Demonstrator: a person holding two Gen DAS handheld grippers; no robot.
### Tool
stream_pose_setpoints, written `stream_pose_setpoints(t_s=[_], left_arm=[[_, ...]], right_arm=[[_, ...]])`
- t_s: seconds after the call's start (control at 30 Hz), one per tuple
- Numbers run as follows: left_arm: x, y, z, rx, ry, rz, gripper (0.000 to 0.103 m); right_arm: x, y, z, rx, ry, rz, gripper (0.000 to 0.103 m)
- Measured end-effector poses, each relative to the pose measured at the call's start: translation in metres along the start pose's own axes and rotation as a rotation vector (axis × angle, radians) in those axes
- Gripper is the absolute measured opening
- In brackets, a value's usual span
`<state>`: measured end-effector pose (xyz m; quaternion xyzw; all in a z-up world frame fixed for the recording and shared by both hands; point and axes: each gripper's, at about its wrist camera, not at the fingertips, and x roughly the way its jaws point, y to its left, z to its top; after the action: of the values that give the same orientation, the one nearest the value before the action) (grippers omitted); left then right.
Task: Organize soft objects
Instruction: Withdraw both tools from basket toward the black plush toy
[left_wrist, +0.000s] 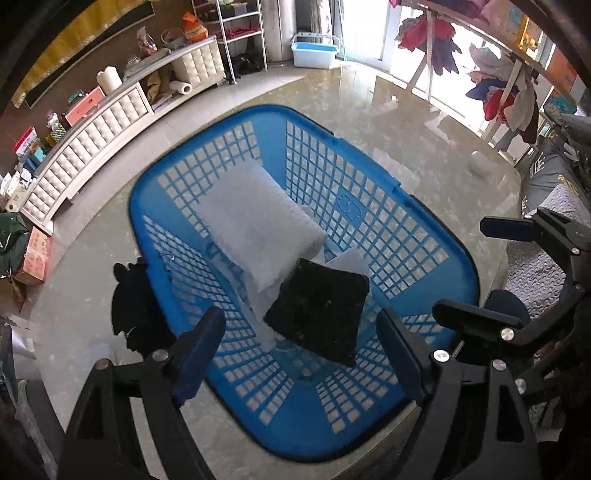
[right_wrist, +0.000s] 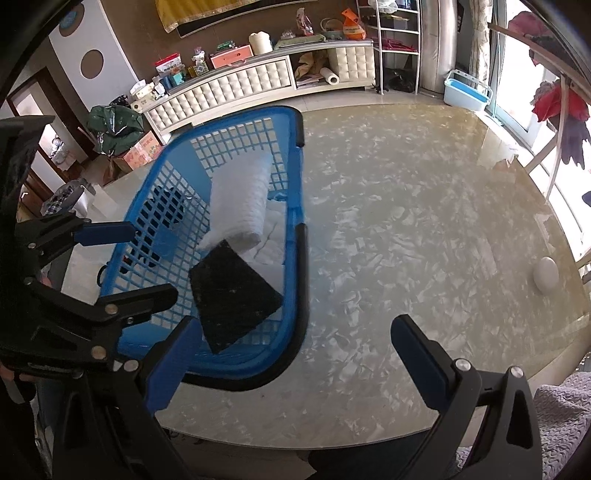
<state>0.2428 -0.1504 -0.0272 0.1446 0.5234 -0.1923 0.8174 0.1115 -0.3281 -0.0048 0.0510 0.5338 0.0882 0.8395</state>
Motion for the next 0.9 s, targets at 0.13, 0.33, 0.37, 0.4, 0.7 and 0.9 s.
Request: stream_pose_setpoints(t_s=[0.13, 0.33, 0.37, 0.4, 0.7, 0.9], left_arm=[[-0.02, 0.005, -0.013, -0.011, -0.027, 0.028, 0.082], [-0.046, 0.02, -0.035, -0.058, -0.07, 0.047, 0.085], [-0.05, 0.023, -0.04, -0.065, -0.077, 0.046, 0.086], [-0.054, 0.026, -0.045, -0.073, -0.083, 0.046, 0.087], [-0.081, 0.063, -0.094, -0.166, -0.104, 0.093, 0.092], [-0.098, 0.09, -0.129, -0.235, -0.119, 0.092, 0.094]], right_arm=[[-0.007, 0.011, 0.001, -0.011, -0.016, 0.006, 0.103], [-0.016, 0.036, 0.0, -0.059, -0.034, 0.01, 0.103], [-0.016, 0.04, 0.0, -0.067, -0.035, 0.011, 0.103], [-0.018, 0.046, -0.001, -0.078, -0.038, 0.012, 0.103], [-0.017, 0.093, -0.006, -0.166, -0.039, 0.038, 0.103], [-0.012, 0.121, -0.003, -0.204, -0.047, 0.043, 0.103]])
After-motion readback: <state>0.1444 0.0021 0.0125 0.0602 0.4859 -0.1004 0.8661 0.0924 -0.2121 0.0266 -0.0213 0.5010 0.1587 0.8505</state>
